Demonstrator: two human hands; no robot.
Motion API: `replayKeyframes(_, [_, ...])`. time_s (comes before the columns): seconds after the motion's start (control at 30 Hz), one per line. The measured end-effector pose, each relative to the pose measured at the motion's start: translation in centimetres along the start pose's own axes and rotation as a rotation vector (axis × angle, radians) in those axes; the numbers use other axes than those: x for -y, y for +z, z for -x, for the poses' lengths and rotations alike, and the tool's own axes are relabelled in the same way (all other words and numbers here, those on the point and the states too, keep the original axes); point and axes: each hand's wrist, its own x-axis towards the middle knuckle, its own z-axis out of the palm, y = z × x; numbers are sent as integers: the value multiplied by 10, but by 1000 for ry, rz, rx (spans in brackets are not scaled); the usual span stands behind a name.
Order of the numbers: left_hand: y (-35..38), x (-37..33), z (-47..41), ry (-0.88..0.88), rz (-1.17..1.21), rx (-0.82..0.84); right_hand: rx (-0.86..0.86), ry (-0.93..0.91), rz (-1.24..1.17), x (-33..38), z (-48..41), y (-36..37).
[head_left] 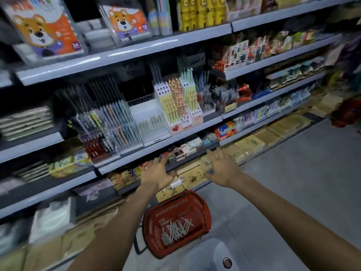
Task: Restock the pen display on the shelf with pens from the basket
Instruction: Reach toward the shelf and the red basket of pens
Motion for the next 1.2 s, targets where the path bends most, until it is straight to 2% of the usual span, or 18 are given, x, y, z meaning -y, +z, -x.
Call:
replayKeyframes(0.33, [23,61,-60,-72,9,9,72,-134,35,55,-83,20])
replayKeyframes(0.53, [41,123,-118,-17,63,29,145,-89,95,115,-153,37])
replayKeyframes(0.77, [69,174,-156,-79,93,21,103,-203,107,166,-226,66])
replayKeyframes(0.97, [126,189,-187,-196,135,0,97,-302,52,148,-303,134])
replayKeyframes(1.07, [181,188,-206,-255,114,-42,77,-358,66,120,-338,196])
replayKeyframes(1.2, [268,176,-221,-293,122,-28,156,-364,13,84,-362,282])
